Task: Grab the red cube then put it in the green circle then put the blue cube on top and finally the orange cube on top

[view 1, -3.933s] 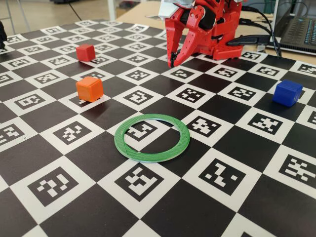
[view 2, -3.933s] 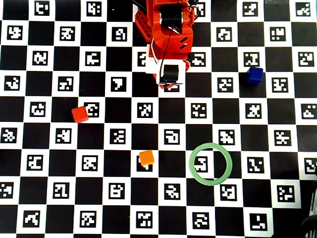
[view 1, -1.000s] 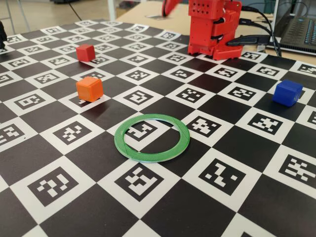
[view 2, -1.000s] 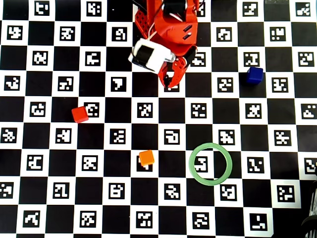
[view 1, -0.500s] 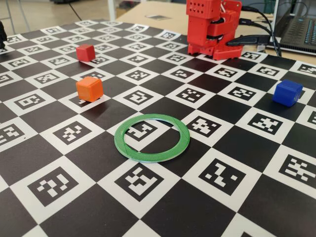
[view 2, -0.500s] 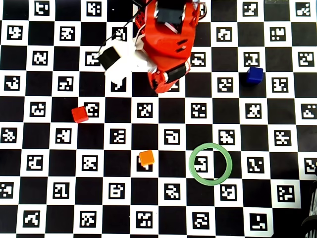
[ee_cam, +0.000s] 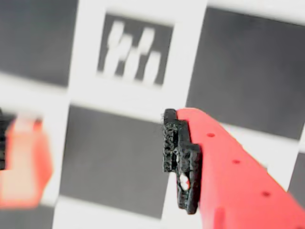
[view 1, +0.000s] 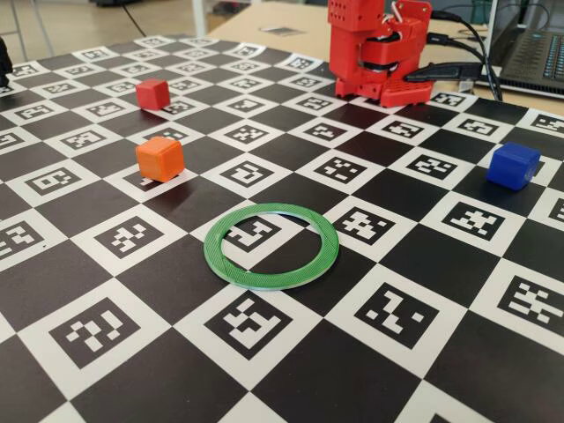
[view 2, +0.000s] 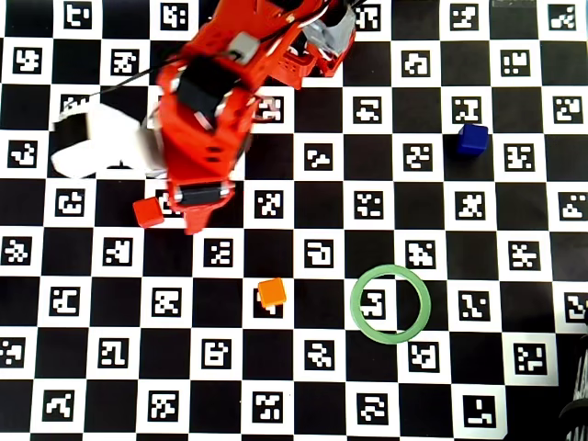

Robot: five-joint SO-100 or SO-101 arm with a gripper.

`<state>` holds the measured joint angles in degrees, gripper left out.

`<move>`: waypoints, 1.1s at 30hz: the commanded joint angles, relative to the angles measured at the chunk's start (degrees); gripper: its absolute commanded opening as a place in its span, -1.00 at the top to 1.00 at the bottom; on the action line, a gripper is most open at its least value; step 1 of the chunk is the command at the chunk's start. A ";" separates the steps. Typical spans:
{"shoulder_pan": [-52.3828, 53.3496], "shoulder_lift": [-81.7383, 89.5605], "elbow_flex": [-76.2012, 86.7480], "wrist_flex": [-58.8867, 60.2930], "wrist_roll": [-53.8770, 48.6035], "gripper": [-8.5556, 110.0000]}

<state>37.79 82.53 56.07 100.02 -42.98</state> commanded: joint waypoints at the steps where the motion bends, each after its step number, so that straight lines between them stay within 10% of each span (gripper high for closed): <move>1: 5.36 -2.11 -7.47 4.83 -2.02 0.31; 33: 8.00 -5.89 8.70 -1.93 -3.60 0.13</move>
<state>46.23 73.83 65.13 98.61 -46.49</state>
